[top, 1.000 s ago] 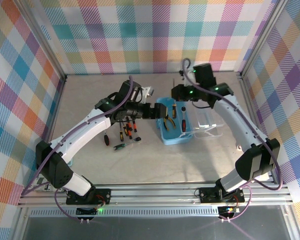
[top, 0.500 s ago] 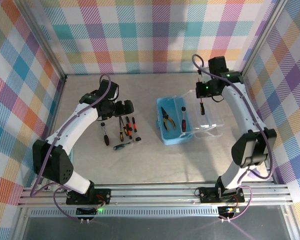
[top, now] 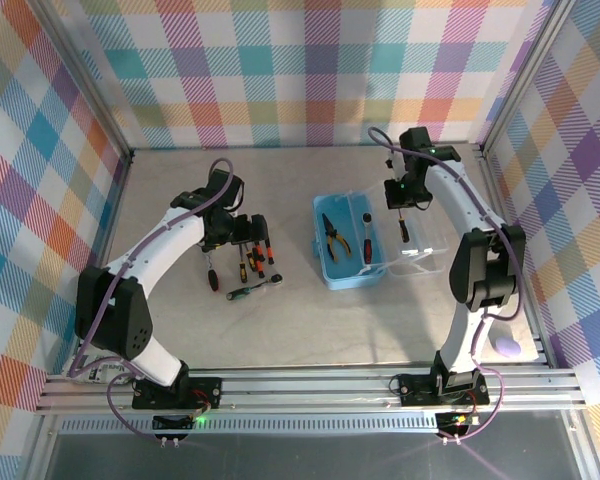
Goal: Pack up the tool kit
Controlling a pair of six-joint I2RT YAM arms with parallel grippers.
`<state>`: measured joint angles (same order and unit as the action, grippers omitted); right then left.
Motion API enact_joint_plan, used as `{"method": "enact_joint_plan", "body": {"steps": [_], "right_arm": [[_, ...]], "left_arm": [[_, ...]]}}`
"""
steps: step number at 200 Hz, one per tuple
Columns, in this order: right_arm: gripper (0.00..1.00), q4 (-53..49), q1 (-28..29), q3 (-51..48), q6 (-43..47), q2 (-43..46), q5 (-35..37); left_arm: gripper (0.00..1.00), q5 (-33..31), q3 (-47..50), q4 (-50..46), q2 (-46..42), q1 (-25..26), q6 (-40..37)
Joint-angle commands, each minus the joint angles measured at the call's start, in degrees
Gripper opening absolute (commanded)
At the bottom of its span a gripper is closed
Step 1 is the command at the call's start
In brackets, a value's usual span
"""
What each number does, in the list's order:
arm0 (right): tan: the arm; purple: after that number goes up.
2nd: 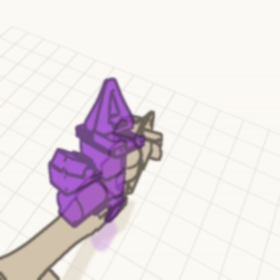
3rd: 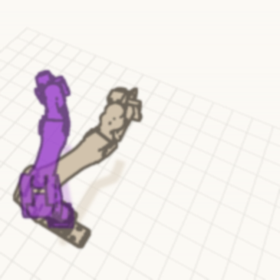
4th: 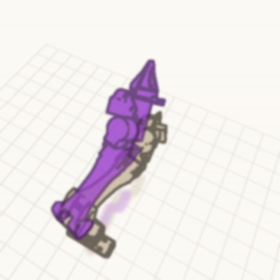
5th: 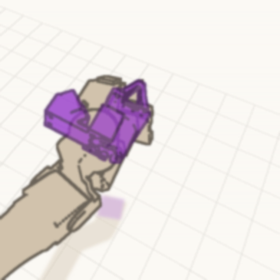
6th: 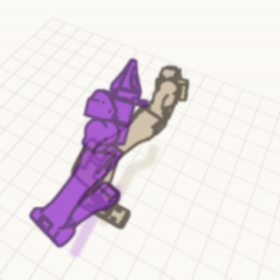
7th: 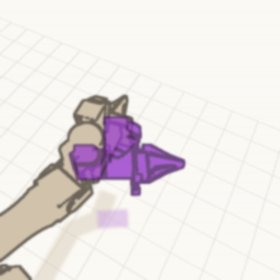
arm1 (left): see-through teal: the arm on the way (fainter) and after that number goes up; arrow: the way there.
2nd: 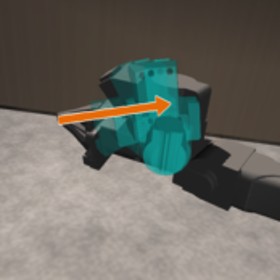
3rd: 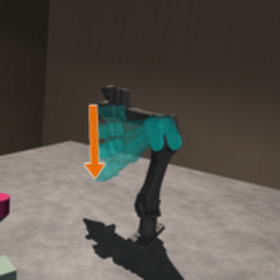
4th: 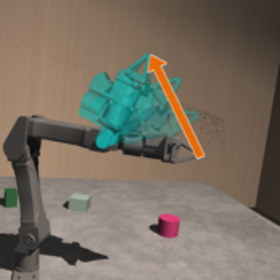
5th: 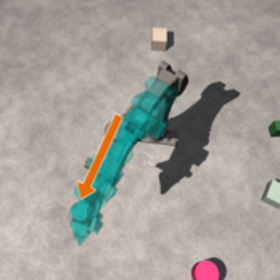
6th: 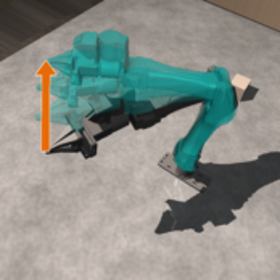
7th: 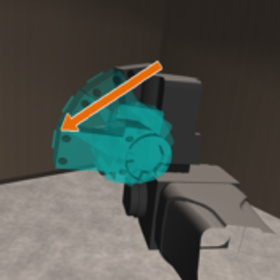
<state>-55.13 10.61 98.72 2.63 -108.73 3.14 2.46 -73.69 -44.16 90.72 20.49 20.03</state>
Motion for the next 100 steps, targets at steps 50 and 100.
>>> {"method": "enact_joint_plan", "body": {"steps": [50,100], "right_arm": [[0.54,-1.2,0.2,-1.2,-0.4,4.0,-0.1],[0.99,0.2,3.2,-3.5,-0.9,14.9,-8.3]], "left_arm": [[1.0,-0.6,-1.3,-2.4,-0.7,-0.5,-2.1],[0.93,-2.0,2.7,-1.5,-0.4,0.0,0.3]]}}
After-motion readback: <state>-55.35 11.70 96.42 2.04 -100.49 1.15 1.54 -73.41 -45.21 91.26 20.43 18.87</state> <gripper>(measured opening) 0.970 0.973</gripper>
